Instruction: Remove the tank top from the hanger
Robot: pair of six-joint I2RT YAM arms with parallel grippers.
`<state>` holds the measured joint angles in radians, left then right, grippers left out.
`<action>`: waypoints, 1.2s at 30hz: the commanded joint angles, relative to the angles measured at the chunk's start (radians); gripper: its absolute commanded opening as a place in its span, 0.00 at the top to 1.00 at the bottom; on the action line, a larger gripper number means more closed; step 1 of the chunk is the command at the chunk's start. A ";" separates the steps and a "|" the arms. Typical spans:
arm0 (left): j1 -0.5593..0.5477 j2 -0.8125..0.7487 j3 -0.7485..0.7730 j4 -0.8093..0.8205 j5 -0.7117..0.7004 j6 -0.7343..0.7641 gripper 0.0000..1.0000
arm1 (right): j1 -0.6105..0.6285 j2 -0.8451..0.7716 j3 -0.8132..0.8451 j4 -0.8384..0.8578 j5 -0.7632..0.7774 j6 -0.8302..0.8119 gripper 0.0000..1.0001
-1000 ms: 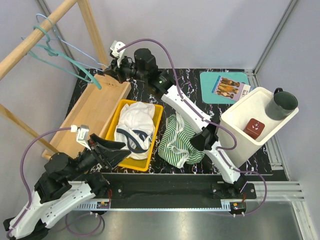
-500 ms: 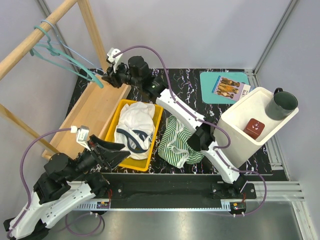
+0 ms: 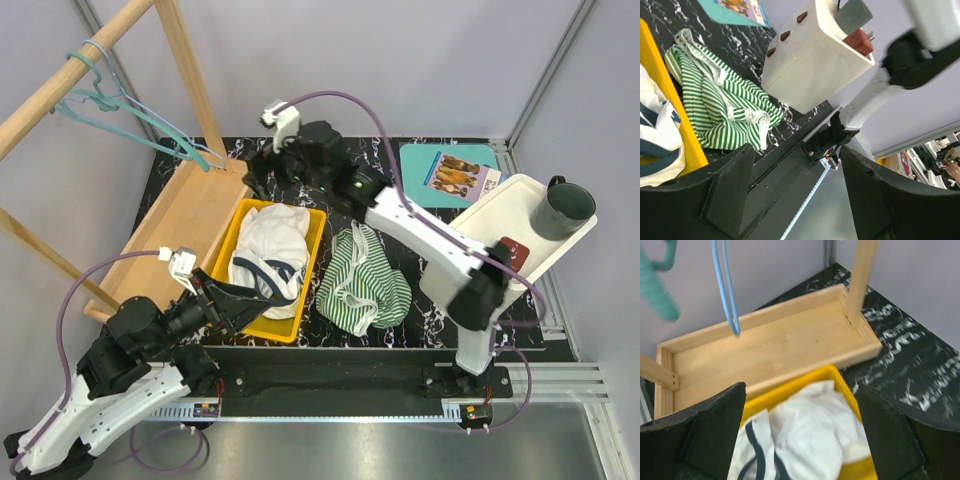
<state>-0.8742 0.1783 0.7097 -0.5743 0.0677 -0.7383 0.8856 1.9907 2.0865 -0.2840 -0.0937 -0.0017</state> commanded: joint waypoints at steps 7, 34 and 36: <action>-0.003 0.092 -0.079 0.115 -0.009 -0.007 0.26 | 0.007 -0.553 -0.816 0.017 0.207 0.192 0.00; -0.005 0.181 -0.194 0.295 0.057 -0.047 0.27 | 0.085 -0.475 -1.352 0.011 0.443 0.523 0.00; -0.003 0.181 -0.194 0.297 0.057 -0.046 0.27 | 0.084 -0.455 -1.355 0.022 0.431 0.537 0.02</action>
<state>-0.8749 0.3546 0.5144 -0.3416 0.1024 -0.7868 0.9684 1.4963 0.7422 -0.2966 0.3061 0.4767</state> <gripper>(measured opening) 0.732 0.994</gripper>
